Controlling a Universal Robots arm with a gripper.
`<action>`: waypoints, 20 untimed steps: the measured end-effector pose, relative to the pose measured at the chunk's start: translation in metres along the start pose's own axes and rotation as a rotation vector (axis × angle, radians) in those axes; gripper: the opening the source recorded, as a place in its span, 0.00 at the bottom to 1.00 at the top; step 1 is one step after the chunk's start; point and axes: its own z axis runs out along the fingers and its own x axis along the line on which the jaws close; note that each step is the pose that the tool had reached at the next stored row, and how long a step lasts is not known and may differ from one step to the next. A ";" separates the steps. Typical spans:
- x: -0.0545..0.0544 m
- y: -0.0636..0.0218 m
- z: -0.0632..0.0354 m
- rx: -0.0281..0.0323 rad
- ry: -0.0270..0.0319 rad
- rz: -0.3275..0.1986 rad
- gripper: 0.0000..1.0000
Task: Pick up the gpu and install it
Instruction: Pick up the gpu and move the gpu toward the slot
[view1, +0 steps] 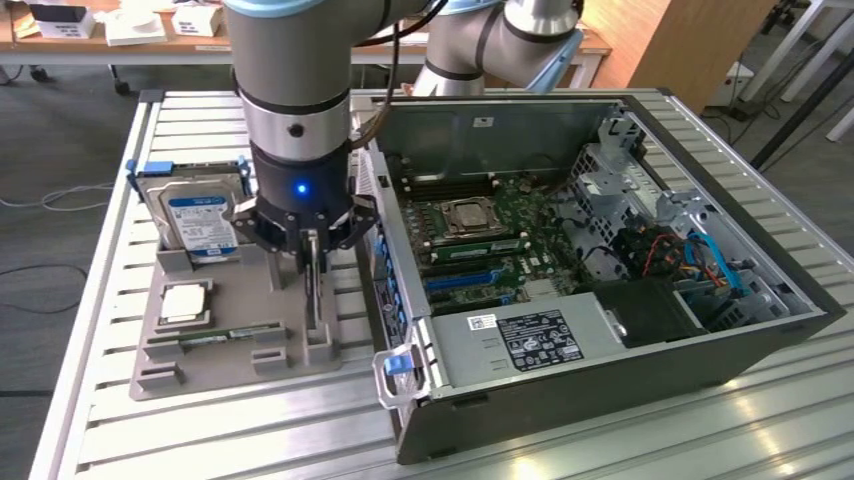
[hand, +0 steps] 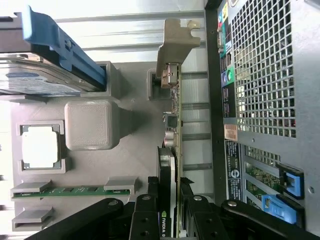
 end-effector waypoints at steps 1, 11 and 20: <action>0.000 0.0001 -0.0023 0.0000 0.0000 0.000 0.27; 0.000 0.0003 -0.0056 -0.0001 0.0001 0.000 0.27; 0.000 0.0005 -0.0085 -0.0073 0.0004 0.000 0.27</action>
